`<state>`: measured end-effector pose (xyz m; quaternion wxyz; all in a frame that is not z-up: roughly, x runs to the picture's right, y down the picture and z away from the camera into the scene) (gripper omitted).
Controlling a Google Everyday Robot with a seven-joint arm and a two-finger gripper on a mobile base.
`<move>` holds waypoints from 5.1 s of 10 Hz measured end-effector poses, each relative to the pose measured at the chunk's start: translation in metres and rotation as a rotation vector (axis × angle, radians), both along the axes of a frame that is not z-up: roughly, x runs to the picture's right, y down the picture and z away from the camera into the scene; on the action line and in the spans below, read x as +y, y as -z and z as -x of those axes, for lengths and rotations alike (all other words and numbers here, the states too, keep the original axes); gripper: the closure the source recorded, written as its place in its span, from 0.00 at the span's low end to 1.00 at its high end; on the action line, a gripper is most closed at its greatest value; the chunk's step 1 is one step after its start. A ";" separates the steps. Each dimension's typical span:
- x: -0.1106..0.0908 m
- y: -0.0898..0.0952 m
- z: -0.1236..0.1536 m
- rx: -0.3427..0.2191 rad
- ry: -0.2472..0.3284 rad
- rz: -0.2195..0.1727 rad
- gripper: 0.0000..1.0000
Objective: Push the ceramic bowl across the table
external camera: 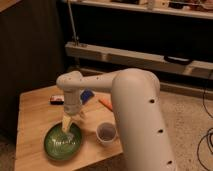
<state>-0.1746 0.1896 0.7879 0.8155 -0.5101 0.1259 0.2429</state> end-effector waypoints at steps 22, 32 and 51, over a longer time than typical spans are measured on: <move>0.008 0.046 -0.015 -0.079 -0.010 -0.275 0.20; 0.111 0.102 -0.045 -0.242 -0.067 -0.710 0.20; 0.088 0.017 -0.027 -0.373 -0.159 -0.613 0.20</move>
